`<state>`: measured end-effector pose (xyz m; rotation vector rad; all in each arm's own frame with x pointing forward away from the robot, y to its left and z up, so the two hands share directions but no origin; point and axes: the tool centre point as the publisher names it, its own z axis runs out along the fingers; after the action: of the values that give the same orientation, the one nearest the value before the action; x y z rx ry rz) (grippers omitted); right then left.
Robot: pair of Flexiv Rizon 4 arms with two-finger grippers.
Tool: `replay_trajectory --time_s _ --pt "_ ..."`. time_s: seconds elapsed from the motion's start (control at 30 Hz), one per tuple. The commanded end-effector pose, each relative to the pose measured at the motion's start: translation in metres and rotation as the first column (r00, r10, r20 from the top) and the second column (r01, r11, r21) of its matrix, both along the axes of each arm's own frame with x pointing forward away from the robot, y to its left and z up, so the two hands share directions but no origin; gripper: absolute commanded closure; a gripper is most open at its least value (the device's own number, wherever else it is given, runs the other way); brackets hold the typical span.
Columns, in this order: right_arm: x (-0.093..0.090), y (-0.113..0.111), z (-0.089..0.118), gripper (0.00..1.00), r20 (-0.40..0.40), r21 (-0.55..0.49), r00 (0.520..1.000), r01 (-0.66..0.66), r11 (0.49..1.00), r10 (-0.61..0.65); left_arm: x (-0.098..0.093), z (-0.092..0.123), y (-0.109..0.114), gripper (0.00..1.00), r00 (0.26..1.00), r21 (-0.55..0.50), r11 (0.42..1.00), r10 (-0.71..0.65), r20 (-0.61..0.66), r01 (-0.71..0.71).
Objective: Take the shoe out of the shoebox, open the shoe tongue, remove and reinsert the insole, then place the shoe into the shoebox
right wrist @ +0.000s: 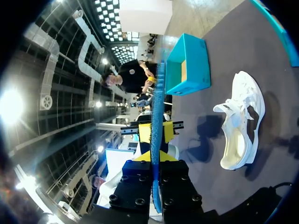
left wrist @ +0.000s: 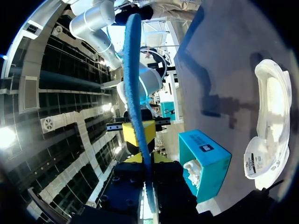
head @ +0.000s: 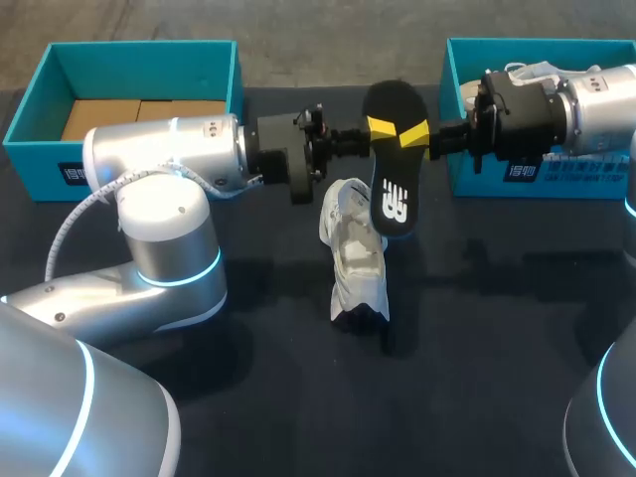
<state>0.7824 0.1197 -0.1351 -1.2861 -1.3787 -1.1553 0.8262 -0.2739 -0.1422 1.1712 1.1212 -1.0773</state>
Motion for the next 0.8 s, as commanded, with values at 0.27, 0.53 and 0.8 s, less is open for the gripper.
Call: replay_trajectory --time_s 0.27,0.53,0.8 --pt "-0.001 0.001 0.0 1.0 -0.002 -0.001 1.0 0.007 1.0 -0.007 -0.001 0.001 -0.007 1.0 1.0 -0.007 1.0 -0.007 0.001 0.007" --pt "-0.001 -0.003 -0.001 0.0 -0.006 -0.004 1.0 0.023 1.0 -0.023 -0.003 0.001 -0.007 1.0 0.999 0.009 1.0 -0.028 -0.027 0.028" --pt "-0.001 -0.022 -0.003 0.0 -0.008 -0.04 0.998 0.061 0.997 -0.062 -0.004 0.001 0.001 1.0 0.996 0.025 0.999 -0.034 -0.082 0.036"
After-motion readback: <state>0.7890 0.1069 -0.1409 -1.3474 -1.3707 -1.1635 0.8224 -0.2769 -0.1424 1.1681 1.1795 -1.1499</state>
